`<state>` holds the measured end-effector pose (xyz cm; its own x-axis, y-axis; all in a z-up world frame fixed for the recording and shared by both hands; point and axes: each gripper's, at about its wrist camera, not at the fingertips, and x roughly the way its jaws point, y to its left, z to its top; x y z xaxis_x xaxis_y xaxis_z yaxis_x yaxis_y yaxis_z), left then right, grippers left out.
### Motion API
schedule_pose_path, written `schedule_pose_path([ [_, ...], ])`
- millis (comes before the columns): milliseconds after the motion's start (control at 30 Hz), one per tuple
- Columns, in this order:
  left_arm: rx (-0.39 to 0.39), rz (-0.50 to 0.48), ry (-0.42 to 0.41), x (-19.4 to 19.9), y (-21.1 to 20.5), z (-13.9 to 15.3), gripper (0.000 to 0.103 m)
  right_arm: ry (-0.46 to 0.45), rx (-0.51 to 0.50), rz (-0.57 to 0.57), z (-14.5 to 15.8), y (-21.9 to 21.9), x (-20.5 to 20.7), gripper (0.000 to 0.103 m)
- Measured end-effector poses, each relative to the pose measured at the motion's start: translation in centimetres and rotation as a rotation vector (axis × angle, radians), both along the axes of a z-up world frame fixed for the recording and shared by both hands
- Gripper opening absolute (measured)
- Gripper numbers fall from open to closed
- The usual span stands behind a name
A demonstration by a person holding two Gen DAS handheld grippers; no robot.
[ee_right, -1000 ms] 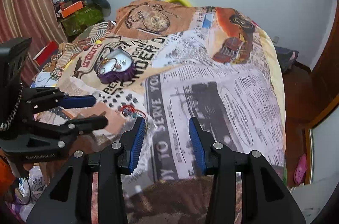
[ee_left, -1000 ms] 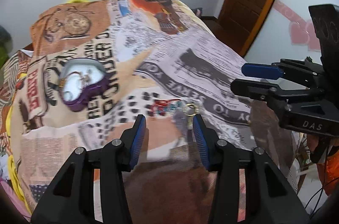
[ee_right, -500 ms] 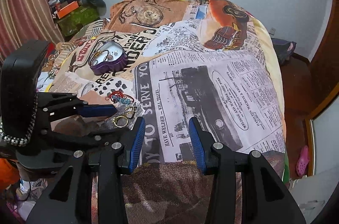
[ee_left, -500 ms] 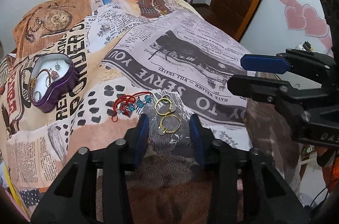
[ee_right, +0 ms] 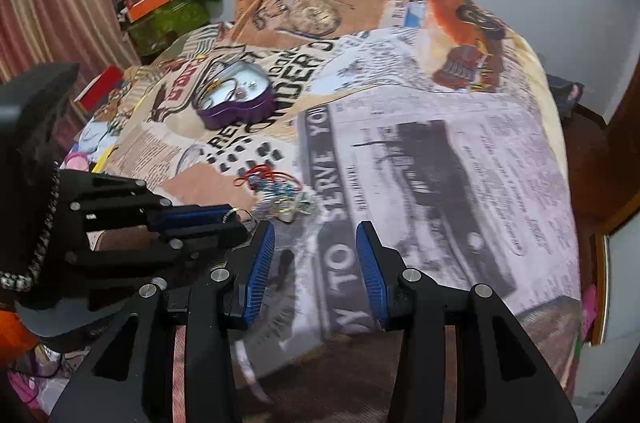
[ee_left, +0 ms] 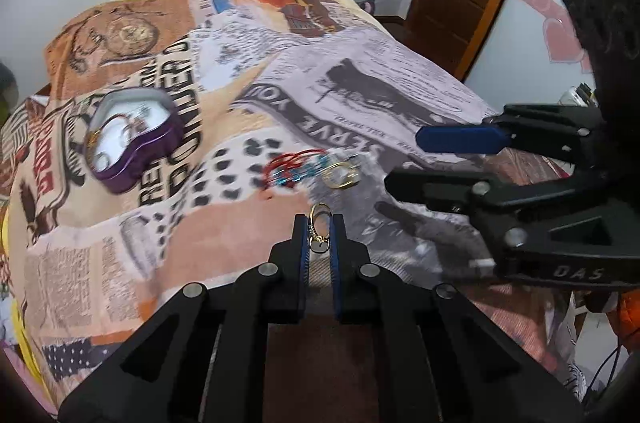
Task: Organize jewelry
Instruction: 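Grasp a small gold ring with the left gripper, then carry the gold ring toward the heart tin with the left gripper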
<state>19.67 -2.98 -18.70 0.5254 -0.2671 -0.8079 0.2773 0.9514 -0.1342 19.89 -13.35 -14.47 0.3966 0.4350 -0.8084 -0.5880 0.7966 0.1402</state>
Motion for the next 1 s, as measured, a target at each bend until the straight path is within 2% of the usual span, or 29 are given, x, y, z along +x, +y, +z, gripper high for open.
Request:
schedule_pose_path([
  [133,-0.020,0.031,-0.002,-0.4,1.7,0.0,0.008,0.041,0.010,0.038,-0.9,1.3,0.2,0.037],
  [200,-0.023,0.041,-0.006,-0.6,2.3,0.0,0.008,0.053,0.001,0.048,-1.3,1.9,0.5,0.031],
  [333,-0.037,0.048,-0.010,-0.7,2.8,-0.2,0.008,0.034,-0.026,0.046,-1.4,2.7,0.9,0.028],
  [533,-0.028,0.044,-0.029,-0.7,2.7,-0.1,0.008,0.011,-0.055,0.042,-1.5,3.1,1.0,0.008],
  [700,-0.041,0.057,-0.058,-0.8,3.1,1.1,0.008,0.005,-0.046,0.046,-0.7,3.3,0.7,0.008],
  [1000,-0.055,0.106,-0.139,-0.9,5.2,4.2,0.008,-0.076,0.015,0.062,3.1,4.7,0.6,0.008],
])
